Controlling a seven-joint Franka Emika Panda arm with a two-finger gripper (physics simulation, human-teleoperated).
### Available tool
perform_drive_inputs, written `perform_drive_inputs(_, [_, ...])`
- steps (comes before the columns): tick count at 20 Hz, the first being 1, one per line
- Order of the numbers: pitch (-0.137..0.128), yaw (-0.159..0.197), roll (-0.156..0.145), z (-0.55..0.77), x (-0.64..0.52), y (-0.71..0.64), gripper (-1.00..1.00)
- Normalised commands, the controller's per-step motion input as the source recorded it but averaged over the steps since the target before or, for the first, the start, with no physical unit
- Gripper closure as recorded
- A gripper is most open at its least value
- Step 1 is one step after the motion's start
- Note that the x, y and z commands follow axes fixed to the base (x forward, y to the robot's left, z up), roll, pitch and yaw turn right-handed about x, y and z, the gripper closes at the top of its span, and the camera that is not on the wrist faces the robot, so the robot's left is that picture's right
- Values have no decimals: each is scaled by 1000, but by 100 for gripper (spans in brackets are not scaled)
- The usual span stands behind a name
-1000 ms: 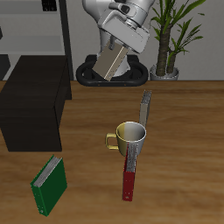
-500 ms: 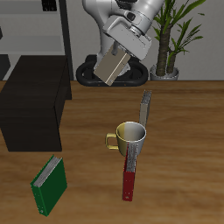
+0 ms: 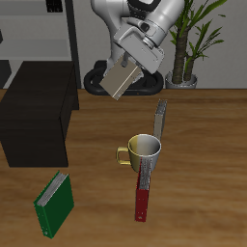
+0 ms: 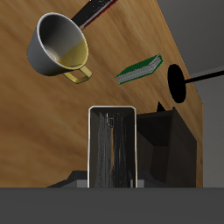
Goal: Place the left yellow book in the top region of the shelf
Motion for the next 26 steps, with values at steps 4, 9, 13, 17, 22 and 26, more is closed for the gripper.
perform_drive_inputs(4, [11,-2,-34,-130,-11,93,100])
perform_drive_inputs(9, [8,9,-49,-111,32,99,100])
perform_drive_inputs(13, [-4,17,-57,-142,42,42,100])
perform_drive_inputs(17, [22,8,-34,-135,53,24,100])
perform_drive_inputs(22, [7,18,-60,-201,-17,14,100])
perform_drive_inputs(26, [7,4,-43,-106,53,-34,100])
